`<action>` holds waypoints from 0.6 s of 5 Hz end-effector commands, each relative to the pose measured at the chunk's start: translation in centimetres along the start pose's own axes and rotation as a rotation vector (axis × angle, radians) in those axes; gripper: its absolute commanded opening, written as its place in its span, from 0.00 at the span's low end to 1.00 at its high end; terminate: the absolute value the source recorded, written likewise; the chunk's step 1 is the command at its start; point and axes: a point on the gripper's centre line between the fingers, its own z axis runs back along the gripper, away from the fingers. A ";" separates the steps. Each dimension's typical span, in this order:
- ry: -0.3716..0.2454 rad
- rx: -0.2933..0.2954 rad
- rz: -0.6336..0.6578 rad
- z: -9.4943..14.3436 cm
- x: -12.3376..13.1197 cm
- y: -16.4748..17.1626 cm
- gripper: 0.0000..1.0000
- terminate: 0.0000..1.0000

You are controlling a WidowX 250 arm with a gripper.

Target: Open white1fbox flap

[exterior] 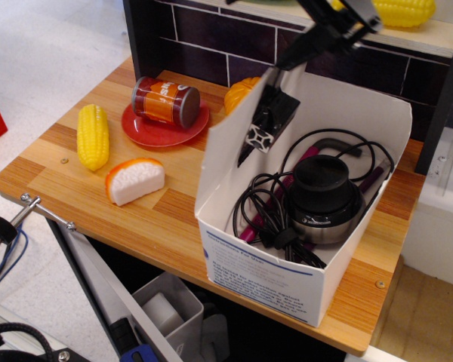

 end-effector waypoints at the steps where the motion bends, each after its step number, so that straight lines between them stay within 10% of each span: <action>1: -0.083 -0.034 0.036 0.6 -0.3 3.2 1.00 0.00; 3: -0.143 -0.061 0.042 -2.1 -1.5 4.8 1.00 0.00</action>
